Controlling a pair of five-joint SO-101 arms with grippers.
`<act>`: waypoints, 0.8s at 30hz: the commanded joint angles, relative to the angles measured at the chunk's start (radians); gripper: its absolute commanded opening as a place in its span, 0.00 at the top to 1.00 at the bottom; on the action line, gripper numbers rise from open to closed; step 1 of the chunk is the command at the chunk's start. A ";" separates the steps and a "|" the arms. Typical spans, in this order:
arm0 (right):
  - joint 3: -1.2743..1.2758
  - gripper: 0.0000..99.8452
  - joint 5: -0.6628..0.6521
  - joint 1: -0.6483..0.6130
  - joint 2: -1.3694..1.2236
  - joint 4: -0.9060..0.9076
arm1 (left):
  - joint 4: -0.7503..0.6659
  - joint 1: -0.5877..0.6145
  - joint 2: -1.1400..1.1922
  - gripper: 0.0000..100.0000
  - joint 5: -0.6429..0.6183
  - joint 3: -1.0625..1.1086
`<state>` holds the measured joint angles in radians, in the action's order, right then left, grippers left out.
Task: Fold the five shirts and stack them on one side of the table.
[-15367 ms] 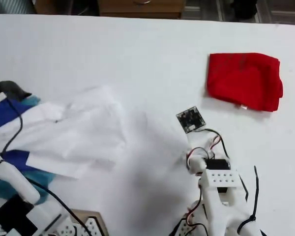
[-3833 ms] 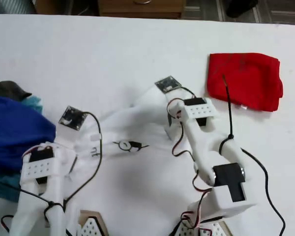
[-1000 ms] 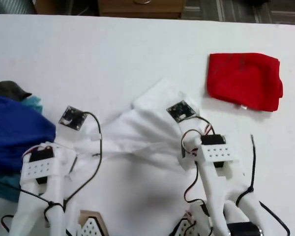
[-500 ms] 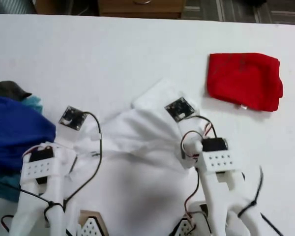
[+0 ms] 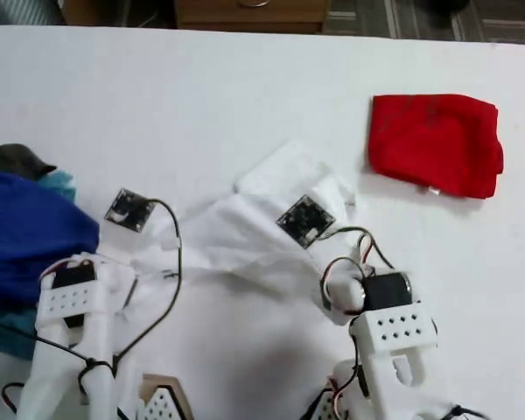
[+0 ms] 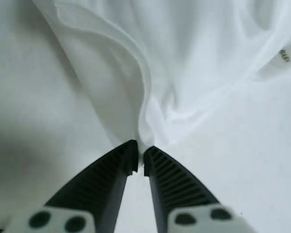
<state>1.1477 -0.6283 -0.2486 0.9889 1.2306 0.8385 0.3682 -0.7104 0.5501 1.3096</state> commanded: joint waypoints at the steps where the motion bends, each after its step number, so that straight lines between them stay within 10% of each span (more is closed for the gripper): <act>1: -0.006 0.98 -0.012 0.016 0.028 -0.039 | -0.011 0.009 -0.012 0.97 -0.009 -0.004; 24: -0.723 0.98 0.183 0.173 -0.147 -0.262 | 0.675 -0.008 -0.006 0.97 -0.012 -1.026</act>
<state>0.5831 -0.4534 -0.0982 0.9198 0.9712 1.4599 0.3621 -0.7089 0.5501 0.4242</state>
